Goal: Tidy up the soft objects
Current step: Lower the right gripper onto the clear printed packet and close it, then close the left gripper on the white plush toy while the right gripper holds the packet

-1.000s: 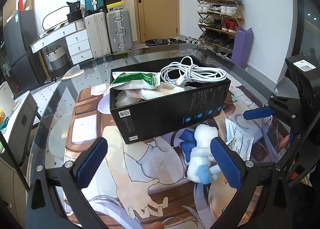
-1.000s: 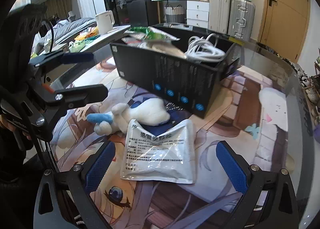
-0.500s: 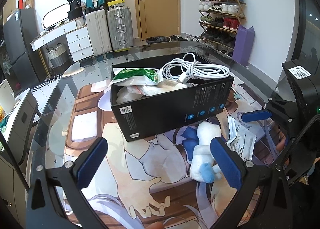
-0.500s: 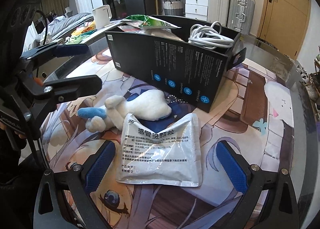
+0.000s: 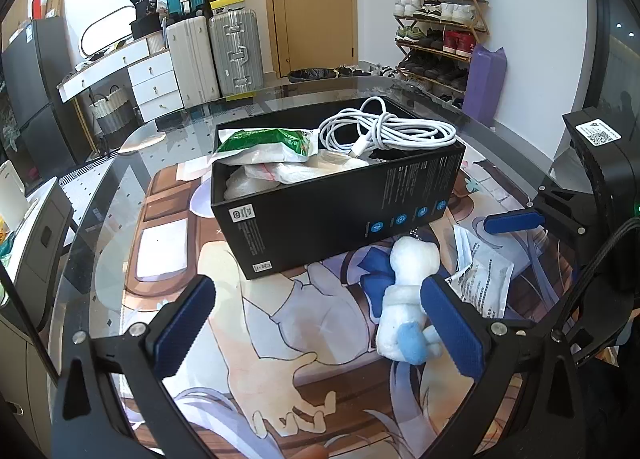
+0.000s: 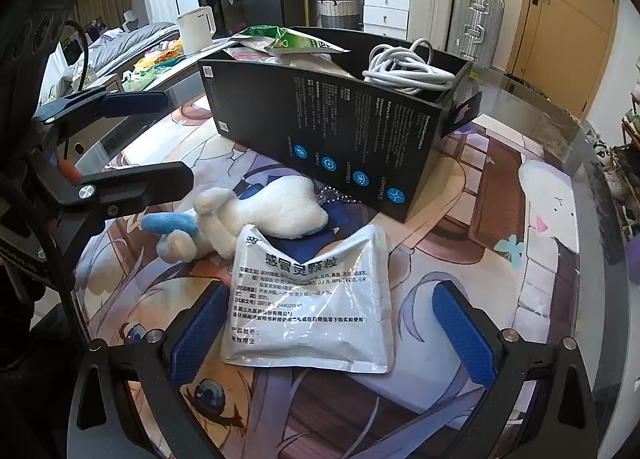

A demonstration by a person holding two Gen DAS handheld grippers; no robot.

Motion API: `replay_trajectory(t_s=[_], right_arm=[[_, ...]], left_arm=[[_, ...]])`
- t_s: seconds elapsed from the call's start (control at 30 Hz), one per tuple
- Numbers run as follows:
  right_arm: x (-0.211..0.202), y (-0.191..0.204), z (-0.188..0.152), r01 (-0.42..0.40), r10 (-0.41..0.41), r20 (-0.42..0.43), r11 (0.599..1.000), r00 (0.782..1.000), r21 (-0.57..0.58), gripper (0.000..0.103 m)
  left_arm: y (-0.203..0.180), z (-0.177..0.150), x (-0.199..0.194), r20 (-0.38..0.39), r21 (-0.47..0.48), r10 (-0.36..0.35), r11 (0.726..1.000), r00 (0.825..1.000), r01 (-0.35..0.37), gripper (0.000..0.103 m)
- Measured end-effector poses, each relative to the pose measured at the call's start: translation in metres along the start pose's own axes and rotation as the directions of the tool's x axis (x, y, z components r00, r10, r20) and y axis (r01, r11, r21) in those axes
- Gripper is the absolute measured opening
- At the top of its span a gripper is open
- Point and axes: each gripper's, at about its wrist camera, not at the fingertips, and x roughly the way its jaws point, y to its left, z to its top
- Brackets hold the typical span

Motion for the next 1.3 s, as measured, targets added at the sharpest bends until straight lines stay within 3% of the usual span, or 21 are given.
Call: replay_trajectory(t_s=[0.1,0.23,0.5,0.7,1.3], right_arm=[[-0.002,-0.003,-0.001,0.006,-0.006,0.010,1.000,1.000,0.003,0.095],[-0.007,-0.006,-0.001,0.010,-0.010,0.018,1.000,1.000,0.010,0.075],[-0.011,-0.007,-0.001,0.003,-0.003,0.025,1.000,1.000,0.003,0.059],[-0.013,-0.003,0.000,-0.004,0.004,0.026,1.000,1.000,-0.005,0.054],[-0.035,-0.001,0.007,0.005,-0.006,0.084,1.000,0.996,0.002,0.054]], left_arm=[[-0.001,0.000,0.001,-0.003,0.001,-0.001,1.000,1.000,0.001,0.103],[-0.002,-0.001,0.002,-0.008,0.006,-0.003,1.000,1.000,0.003,0.103],[-0.004,-0.001,0.003,-0.014,0.010,-0.006,1.000,1.000,0.006,0.103],[-0.004,-0.002,0.004,-0.019,0.014,-0.009,1.000,1.000,0.009,0.103],[-0.015,-0.008,0.010,-0.049,0.036,-0.045,0.998,0.998,0.047,0.103]])
